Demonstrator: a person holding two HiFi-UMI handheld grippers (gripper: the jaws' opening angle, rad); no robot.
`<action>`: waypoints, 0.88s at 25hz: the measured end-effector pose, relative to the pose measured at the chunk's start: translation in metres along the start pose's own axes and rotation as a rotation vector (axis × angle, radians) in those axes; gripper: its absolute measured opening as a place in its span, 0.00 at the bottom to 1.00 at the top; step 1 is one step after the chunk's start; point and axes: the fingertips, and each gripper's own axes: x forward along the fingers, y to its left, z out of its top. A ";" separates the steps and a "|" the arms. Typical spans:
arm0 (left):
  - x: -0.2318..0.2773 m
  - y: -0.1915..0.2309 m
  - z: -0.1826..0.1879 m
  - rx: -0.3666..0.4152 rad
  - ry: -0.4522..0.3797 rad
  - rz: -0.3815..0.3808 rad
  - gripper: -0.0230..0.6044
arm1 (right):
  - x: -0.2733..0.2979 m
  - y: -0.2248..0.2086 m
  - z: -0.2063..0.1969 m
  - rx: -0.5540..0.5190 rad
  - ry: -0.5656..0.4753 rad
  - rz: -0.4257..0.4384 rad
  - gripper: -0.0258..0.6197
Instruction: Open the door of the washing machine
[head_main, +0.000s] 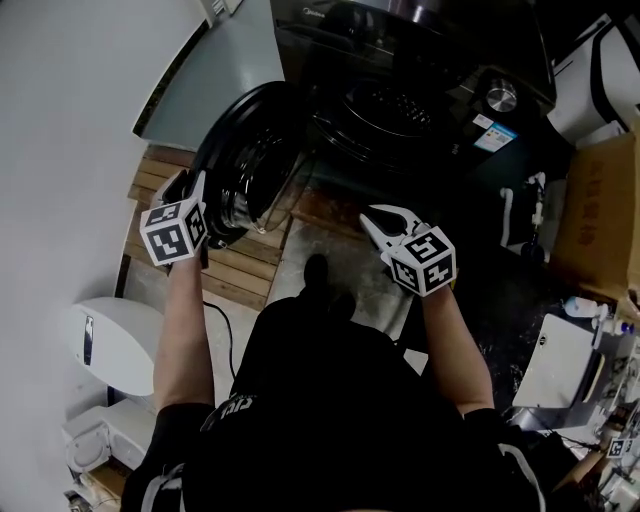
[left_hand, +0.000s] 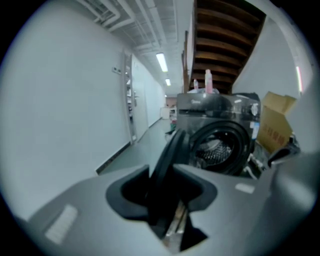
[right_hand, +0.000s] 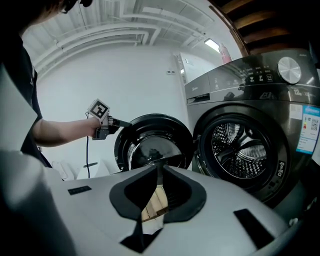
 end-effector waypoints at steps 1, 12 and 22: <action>0.001 0.002 0.000 0.000 -0.004 0.003 0.28 | 0.004 0.001 0.002 -0.004 0.004 0.005 0.09; 0.010 0.018 0.005 0.041 -0.001 -0.057 0.28 | 0.069 -0.004 0.049 -0.063 0.047 0.048 0.09; 0.021 -0.005 0.050 0.052 -0.088 -0.178 0.24 | 0.097 -0.005 0.098 -0.097 0.029 0.038 0.09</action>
